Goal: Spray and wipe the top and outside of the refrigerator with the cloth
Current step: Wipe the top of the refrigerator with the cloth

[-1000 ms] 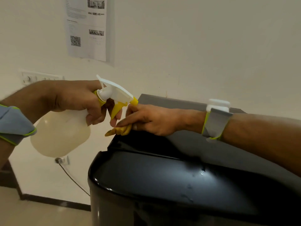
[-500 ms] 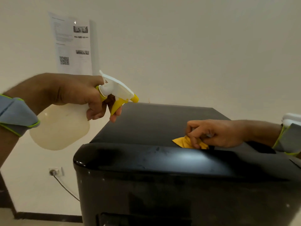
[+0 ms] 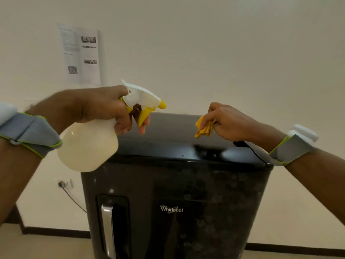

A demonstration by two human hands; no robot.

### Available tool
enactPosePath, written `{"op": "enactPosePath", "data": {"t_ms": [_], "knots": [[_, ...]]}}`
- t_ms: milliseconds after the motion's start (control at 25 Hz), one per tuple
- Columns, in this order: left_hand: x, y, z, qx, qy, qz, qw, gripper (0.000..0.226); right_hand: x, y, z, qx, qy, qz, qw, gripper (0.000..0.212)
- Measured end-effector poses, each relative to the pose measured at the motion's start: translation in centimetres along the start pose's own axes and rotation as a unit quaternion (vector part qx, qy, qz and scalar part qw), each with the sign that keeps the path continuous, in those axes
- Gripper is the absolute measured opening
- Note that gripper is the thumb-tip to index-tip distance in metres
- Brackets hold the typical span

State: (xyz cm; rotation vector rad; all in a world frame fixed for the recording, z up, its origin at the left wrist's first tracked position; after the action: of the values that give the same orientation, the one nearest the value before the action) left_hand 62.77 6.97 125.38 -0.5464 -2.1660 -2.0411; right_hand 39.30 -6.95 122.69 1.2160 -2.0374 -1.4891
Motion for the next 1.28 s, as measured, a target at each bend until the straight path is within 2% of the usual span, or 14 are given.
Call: {"op": "enactPosePath", "data": {"t_ms": [200,400,560,640,760,920,1000,1120,1200,1280], "knots": [[3.4,-3.0,1.8,0.008,-0.003,0.024,1.0,0.039,-0.5,0.7,4.3,0.115,-0.014,-0.07,0.991,0.041],[4.6,-4.5,2.8,0.012,0.001,0.044,0.999,0.043,-2.4,0.2,8.4,0.133,-0.038,-0.072,0.988,0.031],[4.0,-5.6,3.6,0.037,0.009,0.05,0.998,0.05,-3.4,-1.8,11.0,0.151,-0.099,0.002,0.984,0.034],[3.6,-6.5,4.5,0.038,-0.003,0.072,0.997,0.04,-4.4,-2.9,12.4,0.22,-0.12,0.047,0.967,0.026],[2.5,-7.8,5.8,0.058,0.011,0.097,0.993,0.037,-4.5,-3.9,12.8,0.311,-0.164,0.032,0.936,0.012],[-0.3,-8.1,6.9,0.108,0.047,0.126,0.985,0.035,-5.4,-7.6,8.1,0.267,-0.241,0.012,0.933,0.023],[-1.0,-7.7,7.4,0.136,0.069,0.127,0.98,0.035,-8.4,-9.6,4.5,0.242,-0.215,-0.03,0.946,0.026],[-1.4,-7.2,7.3,0.17,0.093,0.121,0.973,0.031,-13.7,-13.3,2.8,0.181,-0.083,-0.046,0.979,0.035],[-2.0,-7.2,7.2,0.166,0.088,0.129,0.974,0.032,-13.3,-14.2,5.7,0.196,-0.03,-0.021,0.98,0.042],[-3.2,-7.4,7.2,0.155,0.083,0.152,0.973,0.034,-10.6,-13.1,9.2,0.27,-0.061,-0.036,0.96,0.044]]}}
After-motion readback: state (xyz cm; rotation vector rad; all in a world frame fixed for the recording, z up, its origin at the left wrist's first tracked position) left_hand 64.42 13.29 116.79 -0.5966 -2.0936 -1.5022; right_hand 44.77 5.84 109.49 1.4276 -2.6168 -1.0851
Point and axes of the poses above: each hand's wrist, its own z-axis away from the middle knuckle, its own y-axis out of the back of the hand, x = y × z, the point moved 6 cm from there along -z, towards the middle knuckle, and after that the axes turned 14 degrees about -z, right-handed, at the moved point
